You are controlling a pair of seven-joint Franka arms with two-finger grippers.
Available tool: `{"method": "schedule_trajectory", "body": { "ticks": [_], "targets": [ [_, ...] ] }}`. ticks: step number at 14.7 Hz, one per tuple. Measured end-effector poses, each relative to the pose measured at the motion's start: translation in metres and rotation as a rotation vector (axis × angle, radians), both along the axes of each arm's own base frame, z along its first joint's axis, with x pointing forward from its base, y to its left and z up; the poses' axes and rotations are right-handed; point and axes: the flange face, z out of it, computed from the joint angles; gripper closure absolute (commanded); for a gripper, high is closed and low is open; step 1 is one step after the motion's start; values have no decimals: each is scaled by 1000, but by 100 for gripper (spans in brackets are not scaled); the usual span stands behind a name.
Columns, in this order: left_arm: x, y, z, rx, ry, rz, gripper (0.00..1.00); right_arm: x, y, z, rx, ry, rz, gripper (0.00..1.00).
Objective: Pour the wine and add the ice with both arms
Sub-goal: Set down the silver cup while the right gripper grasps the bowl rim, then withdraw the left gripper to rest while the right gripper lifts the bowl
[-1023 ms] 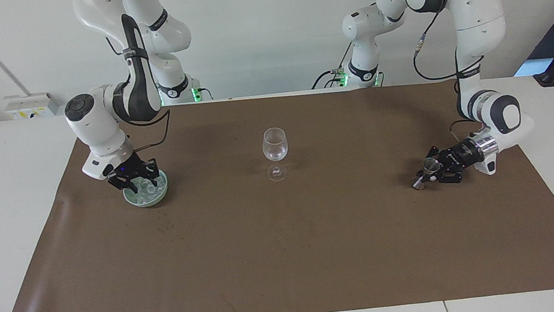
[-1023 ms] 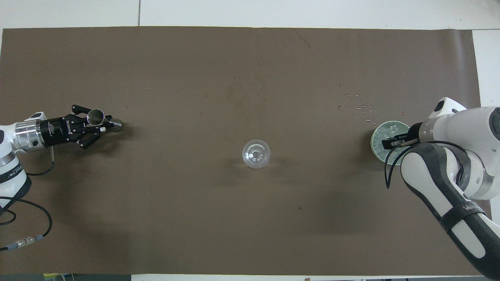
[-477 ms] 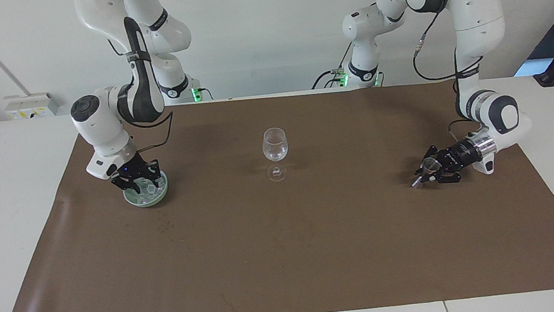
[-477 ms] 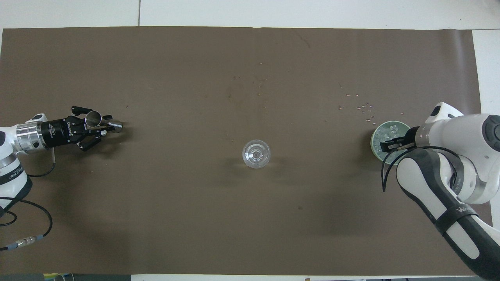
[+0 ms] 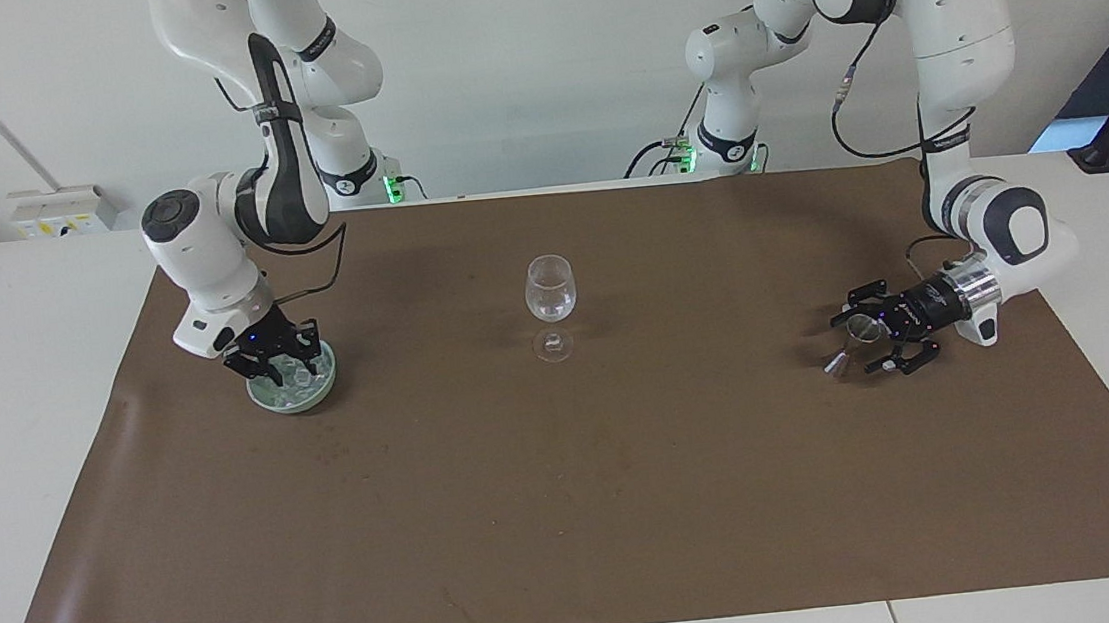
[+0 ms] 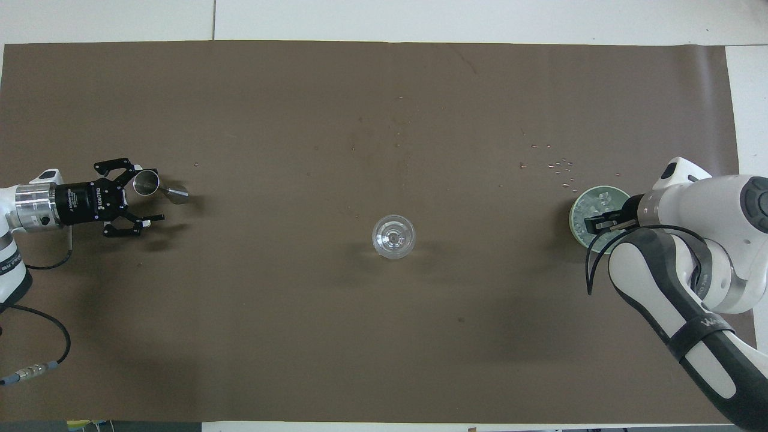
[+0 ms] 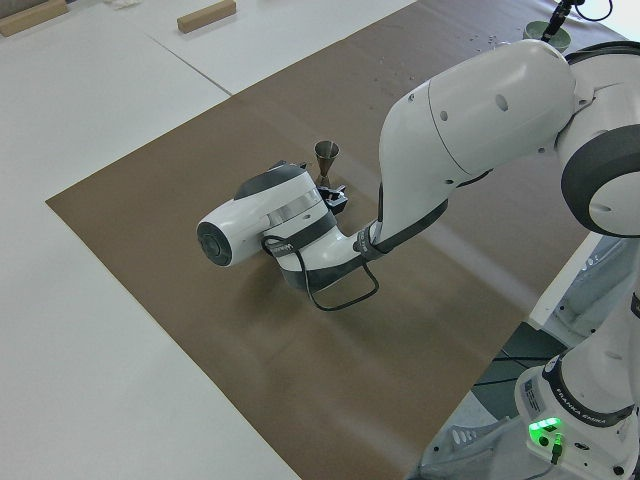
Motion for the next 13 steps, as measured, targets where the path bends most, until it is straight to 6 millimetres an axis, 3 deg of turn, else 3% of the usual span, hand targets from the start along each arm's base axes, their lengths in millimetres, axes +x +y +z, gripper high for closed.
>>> {"method": "schedule_trajectory", "body": {
  "ticks": [4,7,13],
  "targets": [
    [16,21,27,189,-47,-103,0,0,0,0,0,0,-2,49],
    [40,40,76,352,-124,-191,0,1,9,0,1,0,12,50],
    [68,50,158,537,-266,-232,0,1,12,0,2,-1,15,52]
  ]
}}
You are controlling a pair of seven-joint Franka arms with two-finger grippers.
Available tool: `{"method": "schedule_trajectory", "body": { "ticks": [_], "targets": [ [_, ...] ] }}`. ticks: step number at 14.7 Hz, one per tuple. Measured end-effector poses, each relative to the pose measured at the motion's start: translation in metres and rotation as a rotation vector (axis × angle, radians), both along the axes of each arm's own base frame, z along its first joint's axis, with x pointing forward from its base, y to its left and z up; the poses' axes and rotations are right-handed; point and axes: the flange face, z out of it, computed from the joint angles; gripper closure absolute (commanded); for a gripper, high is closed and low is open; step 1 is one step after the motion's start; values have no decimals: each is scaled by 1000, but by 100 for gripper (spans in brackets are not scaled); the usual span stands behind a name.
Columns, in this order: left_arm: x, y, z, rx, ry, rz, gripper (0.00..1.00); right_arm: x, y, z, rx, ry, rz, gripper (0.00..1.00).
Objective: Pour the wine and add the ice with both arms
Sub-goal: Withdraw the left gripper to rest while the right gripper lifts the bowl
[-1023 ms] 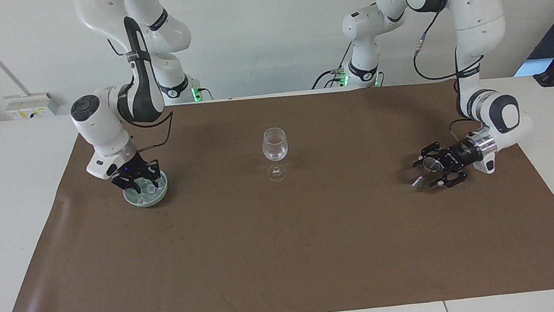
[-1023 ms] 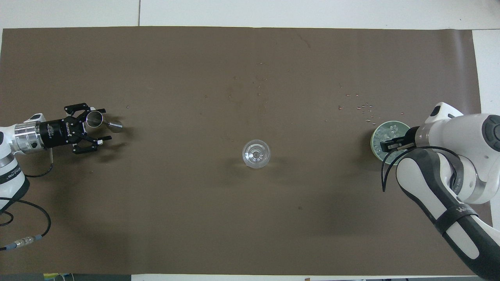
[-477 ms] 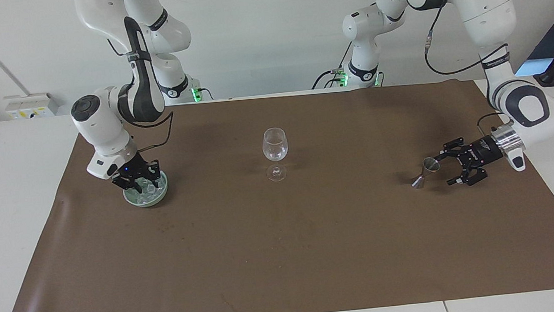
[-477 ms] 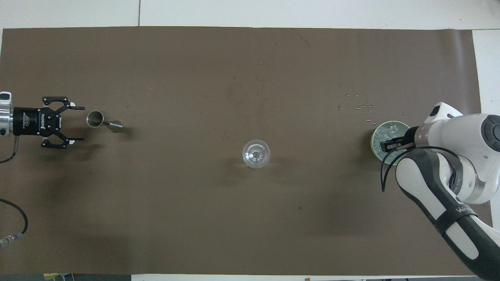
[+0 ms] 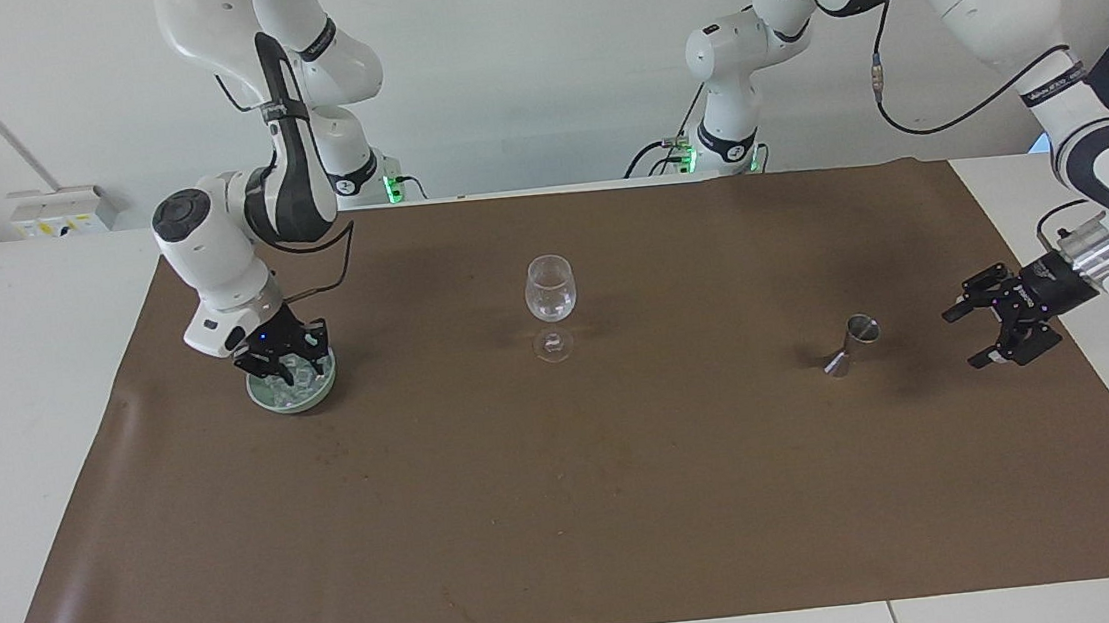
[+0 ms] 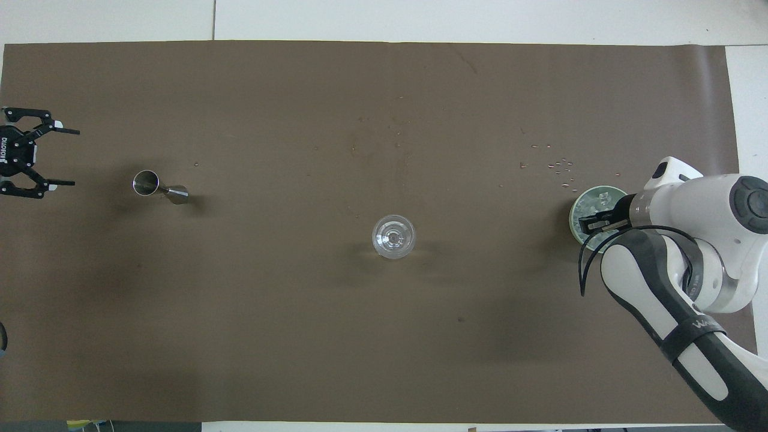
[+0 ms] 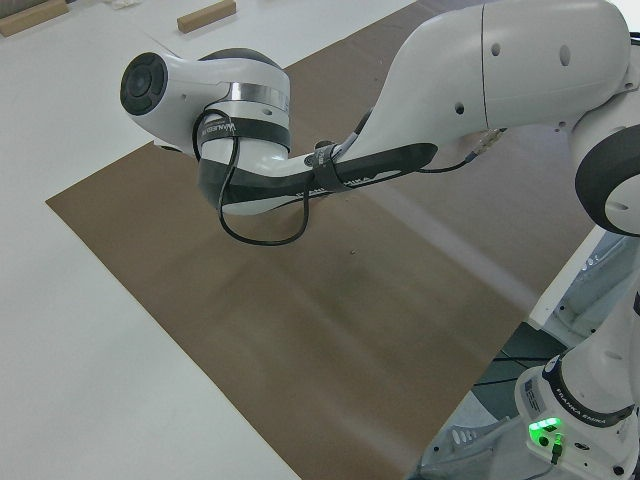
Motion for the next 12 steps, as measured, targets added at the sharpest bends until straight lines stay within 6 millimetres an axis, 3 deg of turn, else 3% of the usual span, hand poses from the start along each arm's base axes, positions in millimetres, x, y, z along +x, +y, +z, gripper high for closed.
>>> {"method": "schedule_trajectory", "body": {
  "ticks": [4,9,12],
  "targets": [
    [-3,-27,54,149,-46,-104,0,0,-2,0,0,-1,-4,56],
    [-5,-109,104,389,-94,-360,0,0,-2,0,0,-1,-5,59],
    [-12,-125,129,435,-177,-508,0,0,-2,0,0,-1,-5,60]
  ]
}}
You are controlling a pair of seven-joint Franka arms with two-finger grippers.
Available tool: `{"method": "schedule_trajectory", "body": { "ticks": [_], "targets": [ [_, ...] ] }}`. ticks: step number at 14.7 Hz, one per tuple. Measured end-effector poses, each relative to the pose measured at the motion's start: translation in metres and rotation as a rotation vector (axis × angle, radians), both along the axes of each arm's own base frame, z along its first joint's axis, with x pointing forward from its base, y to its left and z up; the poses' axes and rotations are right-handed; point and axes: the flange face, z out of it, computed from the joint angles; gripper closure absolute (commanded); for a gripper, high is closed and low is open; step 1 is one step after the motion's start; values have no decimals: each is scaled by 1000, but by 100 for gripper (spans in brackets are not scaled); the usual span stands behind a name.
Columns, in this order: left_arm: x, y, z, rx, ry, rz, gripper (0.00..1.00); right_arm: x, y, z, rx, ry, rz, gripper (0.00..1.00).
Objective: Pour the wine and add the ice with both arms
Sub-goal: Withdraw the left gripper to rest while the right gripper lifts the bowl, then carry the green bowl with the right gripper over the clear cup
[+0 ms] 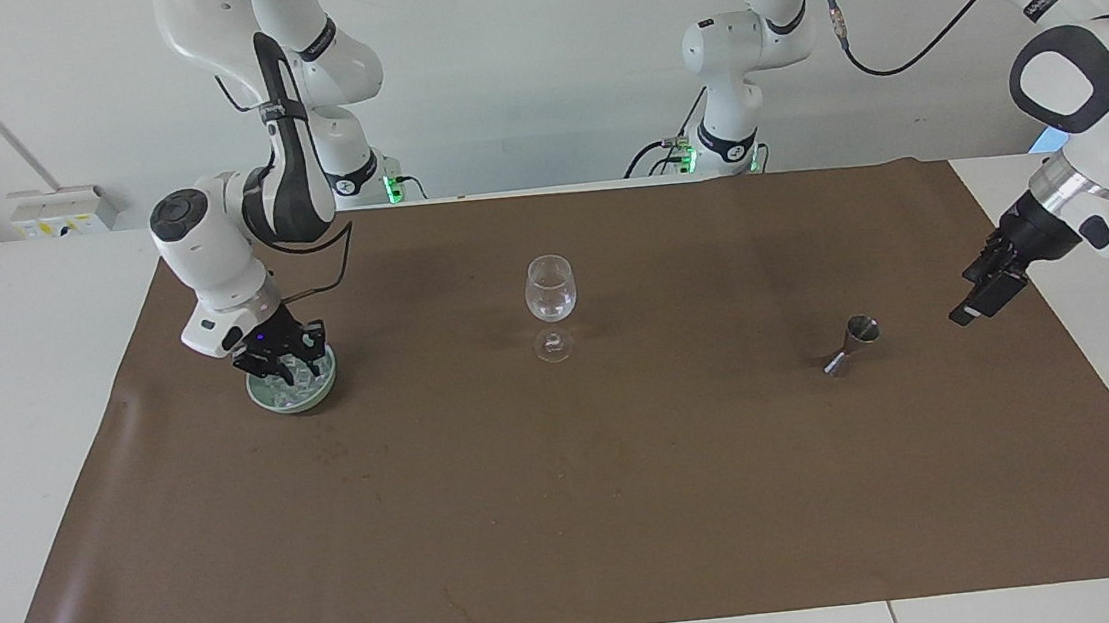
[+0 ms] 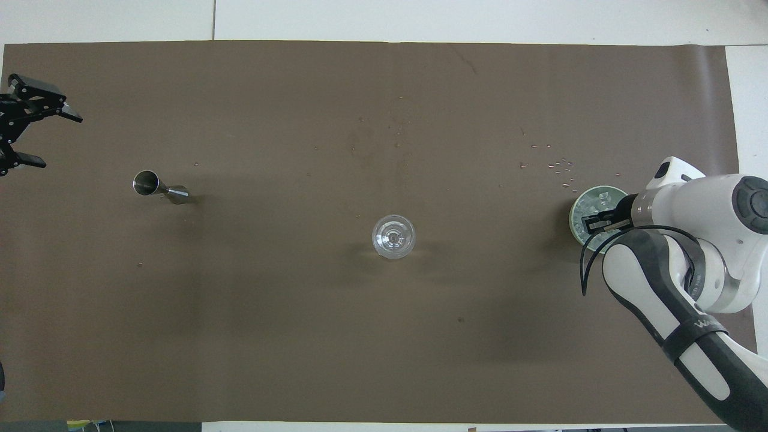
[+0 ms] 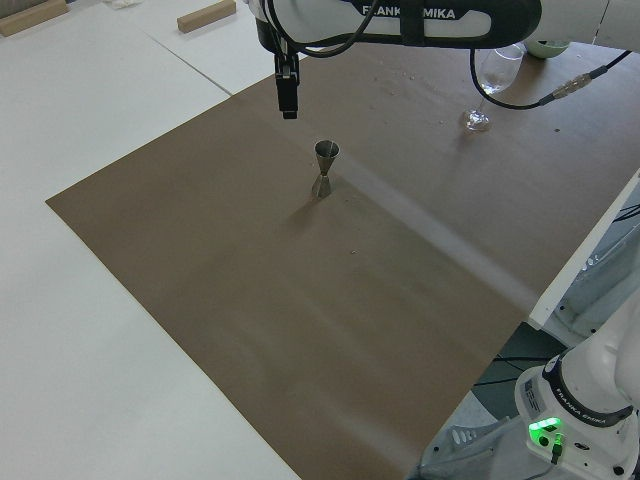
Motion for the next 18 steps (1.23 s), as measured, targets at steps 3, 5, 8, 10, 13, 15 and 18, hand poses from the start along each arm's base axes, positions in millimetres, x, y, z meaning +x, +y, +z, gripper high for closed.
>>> {"method": "schedule_trajectory", "body": {
  "ticks": [3,5,8,10,13,15,18],
  "targets": [
    [-8,-4,20,51,-53,-203,0,0,0,0,0,0,-1,67],
    [-13,-13,28,90,-57,-338,0,0,0,0,0,0,-1,77],
    [-22,-35,41,150,-53,-524,0,0,0,0,0,0,-1,93],
    [-32,-54,54,183,-48,-625,0,0,-1,0,0,-1,-2,95],
    [-55,-59,72,170,-4,-739,0,3,1,5,1,-4,2,95],
    [-69,-53,84,159,16,-777,0,12,4,21,6,8,6,95],
    [-76,-51,91,158,14,-788,0,28,11,65,20,44,9,95]
  ]
}}
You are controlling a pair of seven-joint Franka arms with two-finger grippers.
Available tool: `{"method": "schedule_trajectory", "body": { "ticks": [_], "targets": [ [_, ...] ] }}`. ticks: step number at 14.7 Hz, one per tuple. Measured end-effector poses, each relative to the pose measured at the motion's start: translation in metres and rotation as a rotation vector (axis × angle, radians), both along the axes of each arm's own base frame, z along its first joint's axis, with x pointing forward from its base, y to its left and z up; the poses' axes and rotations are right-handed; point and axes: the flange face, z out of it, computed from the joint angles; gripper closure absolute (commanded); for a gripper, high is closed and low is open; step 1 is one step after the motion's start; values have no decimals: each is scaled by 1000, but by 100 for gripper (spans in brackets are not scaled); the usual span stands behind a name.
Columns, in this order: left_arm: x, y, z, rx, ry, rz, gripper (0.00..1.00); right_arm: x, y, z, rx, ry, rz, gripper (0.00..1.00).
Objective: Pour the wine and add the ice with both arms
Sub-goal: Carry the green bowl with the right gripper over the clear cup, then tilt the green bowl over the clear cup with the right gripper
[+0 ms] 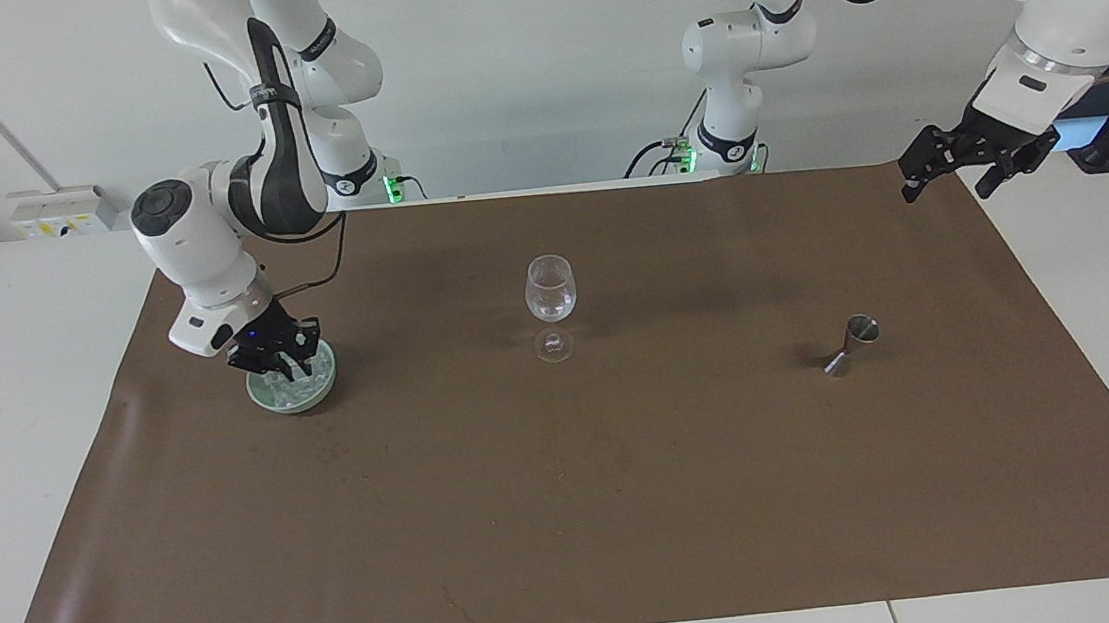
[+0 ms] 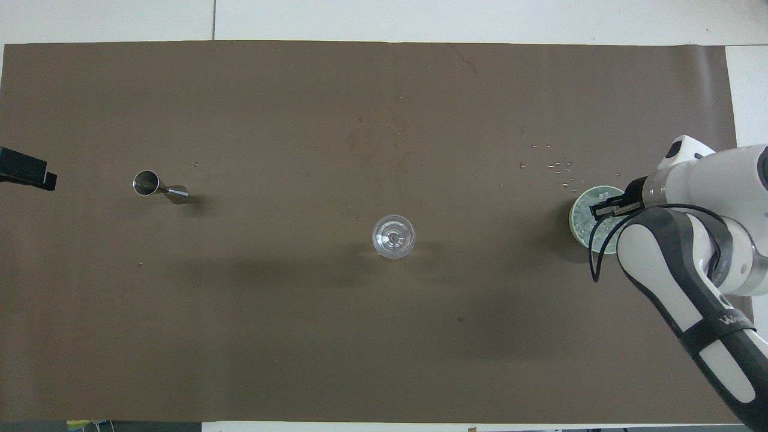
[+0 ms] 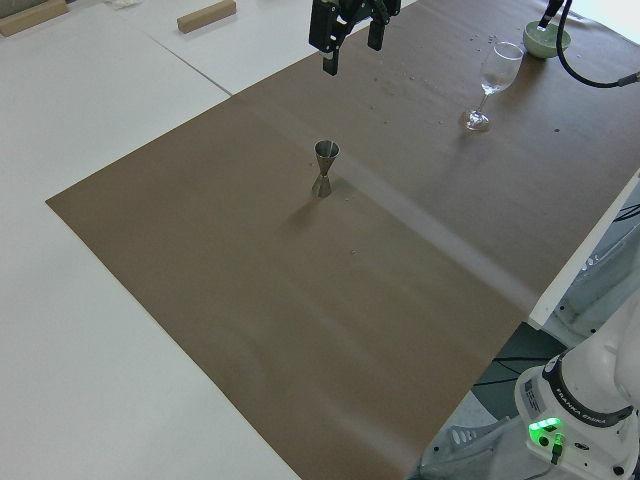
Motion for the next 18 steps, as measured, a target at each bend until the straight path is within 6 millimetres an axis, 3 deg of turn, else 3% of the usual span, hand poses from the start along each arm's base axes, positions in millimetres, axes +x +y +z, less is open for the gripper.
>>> {"method": "schedule_trajectory", "body": {
  "ticks": [4,7,9,14,18],
  "targets": [
    [-4,-10,-4,-1,37,-19,0,16,35,78,13,27,-25,95],
    [-5,-11,-4,0,41,-21,0,18,100,143,22,20,-90,94],
    [-6,-12,-3,0,39,-24,0,12,149,171,32,1,-122,95],
    [-5,-12,-2,9,36,-25,0,-20,278,198,66,-23,-191,94],
    [-5,-12,-2,9,36,-25,0,-38,348,179,70,-35,-203,95]
  ]
}}
